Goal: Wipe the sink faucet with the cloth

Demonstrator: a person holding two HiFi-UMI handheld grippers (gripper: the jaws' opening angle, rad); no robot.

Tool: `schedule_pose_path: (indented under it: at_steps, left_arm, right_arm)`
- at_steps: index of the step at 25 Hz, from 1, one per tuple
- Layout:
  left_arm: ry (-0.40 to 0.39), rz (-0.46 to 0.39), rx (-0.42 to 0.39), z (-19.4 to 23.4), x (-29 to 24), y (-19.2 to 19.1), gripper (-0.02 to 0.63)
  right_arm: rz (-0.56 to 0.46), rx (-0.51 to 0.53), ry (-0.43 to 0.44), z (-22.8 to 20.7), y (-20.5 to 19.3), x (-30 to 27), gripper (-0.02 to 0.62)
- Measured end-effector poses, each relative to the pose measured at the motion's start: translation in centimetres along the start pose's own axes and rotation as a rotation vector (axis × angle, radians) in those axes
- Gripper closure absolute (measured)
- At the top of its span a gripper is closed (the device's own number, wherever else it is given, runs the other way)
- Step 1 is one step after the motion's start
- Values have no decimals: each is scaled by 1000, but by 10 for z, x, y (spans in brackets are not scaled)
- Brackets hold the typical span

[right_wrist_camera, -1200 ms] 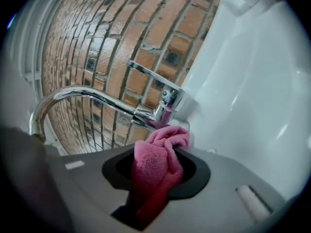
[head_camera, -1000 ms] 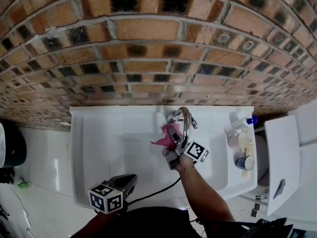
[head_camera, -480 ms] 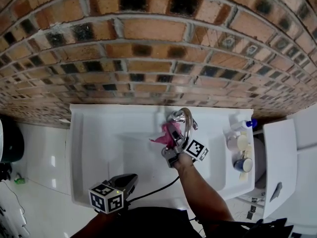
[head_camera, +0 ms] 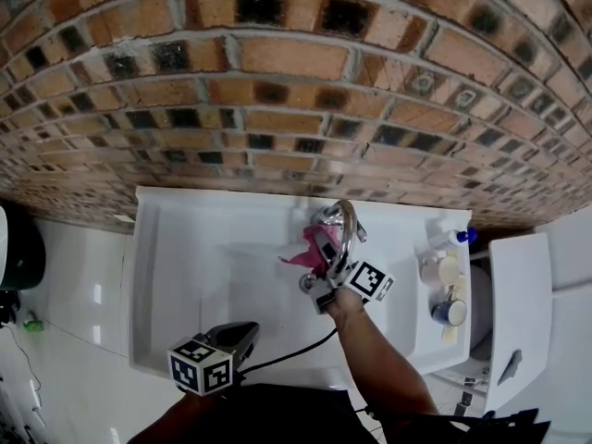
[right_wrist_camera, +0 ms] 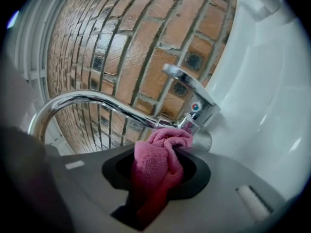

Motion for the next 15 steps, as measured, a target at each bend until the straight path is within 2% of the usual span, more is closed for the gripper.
schedule_pose_path:
  at_steps: [3,7,11,15]
  left_arm:
    - [7,-12,0,-10,-4,1,603]
    - [21,-23,-2,-27,-9,1,603]
    - [62,-37,8,-43,-12,0,603]
    - [107,-46,18,-62,-16,-4,603]
  right_arm:
    - [54,145,-107,8,8,11,463]
    - [123,240,14,32,18,3,463]
    - [169,248,34,41,25,3,463]
    - [202,251,90,52,31,6,463]
Point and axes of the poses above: the fingertips, and each gripper's own axes: x backward along the fingers, z to its left, y out of its top, the point moved 9 cm from there along x, backward along the fingers, and after that the axes turned 11 degrees about -x, right-handed, at the moved point
